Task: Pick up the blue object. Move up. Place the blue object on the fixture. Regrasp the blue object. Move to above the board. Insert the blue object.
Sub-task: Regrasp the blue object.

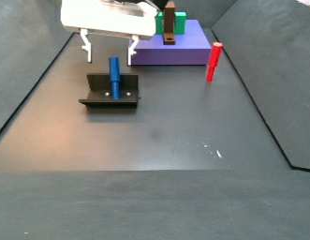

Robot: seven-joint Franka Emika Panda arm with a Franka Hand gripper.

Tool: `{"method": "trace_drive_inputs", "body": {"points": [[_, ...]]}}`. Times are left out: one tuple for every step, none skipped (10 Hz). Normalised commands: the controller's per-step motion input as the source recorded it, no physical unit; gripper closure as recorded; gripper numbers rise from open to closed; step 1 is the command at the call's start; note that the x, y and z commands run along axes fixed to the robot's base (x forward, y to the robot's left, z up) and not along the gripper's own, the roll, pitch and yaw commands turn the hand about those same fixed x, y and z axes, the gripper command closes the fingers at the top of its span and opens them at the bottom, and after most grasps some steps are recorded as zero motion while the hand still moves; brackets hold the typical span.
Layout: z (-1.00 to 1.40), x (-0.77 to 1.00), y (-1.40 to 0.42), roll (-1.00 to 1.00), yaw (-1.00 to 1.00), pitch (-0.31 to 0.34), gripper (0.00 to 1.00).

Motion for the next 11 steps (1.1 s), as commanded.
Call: {"method": "trace_drive_inputs", "body": {"points": [[-0.09,0.05,0.0,0.17,0.0,0.011,0.0],[-0.12,0.06,0.0,0.25,0.0,0.017,0.0],[-0.11,0.03,-0.01,0.4,0.0,0.009,0.0],[-0.07,0.04,-0.04,0.62,0.18,0.0,0.0],[-0.09,0.07,-0.06,0.58,0.18,0.0,0.0],[-0.09,0.04,-0.01,0.39,0.11,0.006,0.0],[-0.04,0.0,-0.01,0.25,0.07,0.0,0.0],[-0.05,0.01,-0.01,0.2,0.06,0.0,0.0],[-0.03,0.01,0.0,0.12,0.06,0.0,0.0],[-0.01,0.03,0.0,0.04,0.07,0.0,0.0],[-0.01,0.01,0.0,0.02,0.07,0.0,0.0]]}}
